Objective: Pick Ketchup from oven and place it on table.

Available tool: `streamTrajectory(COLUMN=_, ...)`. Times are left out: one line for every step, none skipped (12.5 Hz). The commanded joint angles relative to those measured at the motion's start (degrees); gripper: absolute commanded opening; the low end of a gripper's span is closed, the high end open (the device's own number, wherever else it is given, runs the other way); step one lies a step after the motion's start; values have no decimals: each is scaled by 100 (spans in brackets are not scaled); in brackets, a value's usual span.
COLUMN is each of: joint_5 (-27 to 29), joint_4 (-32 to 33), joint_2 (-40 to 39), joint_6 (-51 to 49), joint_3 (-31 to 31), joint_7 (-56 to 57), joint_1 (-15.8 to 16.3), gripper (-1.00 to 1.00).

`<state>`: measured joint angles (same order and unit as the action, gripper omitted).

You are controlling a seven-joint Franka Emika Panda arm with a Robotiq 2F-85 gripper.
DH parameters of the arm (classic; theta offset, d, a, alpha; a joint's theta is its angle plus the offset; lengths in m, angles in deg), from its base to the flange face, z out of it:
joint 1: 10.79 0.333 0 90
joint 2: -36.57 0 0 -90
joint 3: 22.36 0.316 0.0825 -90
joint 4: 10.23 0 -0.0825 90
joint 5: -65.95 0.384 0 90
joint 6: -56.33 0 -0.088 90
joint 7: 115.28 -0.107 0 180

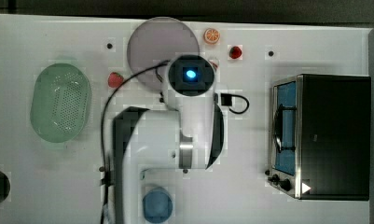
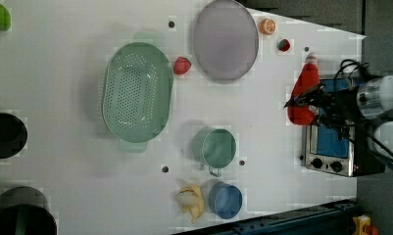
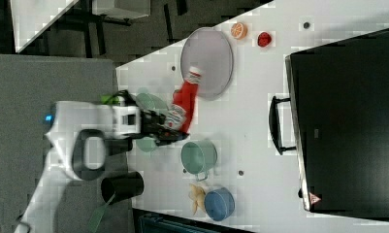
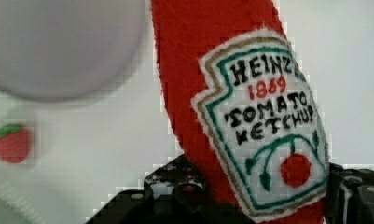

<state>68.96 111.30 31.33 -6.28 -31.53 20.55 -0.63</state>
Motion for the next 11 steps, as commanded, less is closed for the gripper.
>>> streamTrajectory(joint_5=-21, joint_4=456, joint_2=-181, joint_6=703, joint_3=-83, joint_7=78, joint_1=-326, gripper=26)
streamTrajectory(joint_5=-17, joint_4=594, joint_2=-351, joint_6=1020, joint_3=-92, joint_7=78, joint_1=-326, gripper=26)
streamTrajectory(joint_5=9, joint_4=686, joint_2=-548, joint_6=1236, joint_3=-92, joint_7=78, joint_1=-326, gripper=26)
streamTrajectory(joint_5=19, joint_4=723, joint_2=-770, joint_6=1442, joint_3=-83, joint_7=78, joint_1=-323, gripper=26)
streamTrajectory(joint_5=21, joint_4=725, joint_2=-1005, joint_6=1654, joint_3=-66, joint_7=78, joint_1=-319, gripper=26)
streamTrajectory(joint_5=39, joint_4=720, joint_2=-1215, joint_6=1927, joint_3=-26, joint_7=78, joint_1=-318, gripper=26)
streamTrajectory(joint_5=54, joint_4=722, joint_2=-1390, joint_6=2194, joint_3=-2, joint_7=78, joint_1=-316, gripper=26)
streamTrajectory(joint_5=101, joint_4=722, joint_2=-1514, joint_6=2430, joint_3=9, joint_7=78, joint_1=-316, gripper=32)
streamTrajectory(joint_5=142, joint_4=726, joint_2=-1582, joint_6=2531, joint_3=23, joint_7=78, joint_1=-316, gripper=51)
streamTrajectory(joint_5=147, joint_4=725, joint_2=-1593, joint_6=2539, joint_3=28, joint_7=78, joint_1=-316, gripper=73)
streamTrajectory(joint_5=150, joint_4=687, joint_2=-1556, joint_6=2540, joint_3=39, joint_7=75, joint_1=-316, gripper=95)
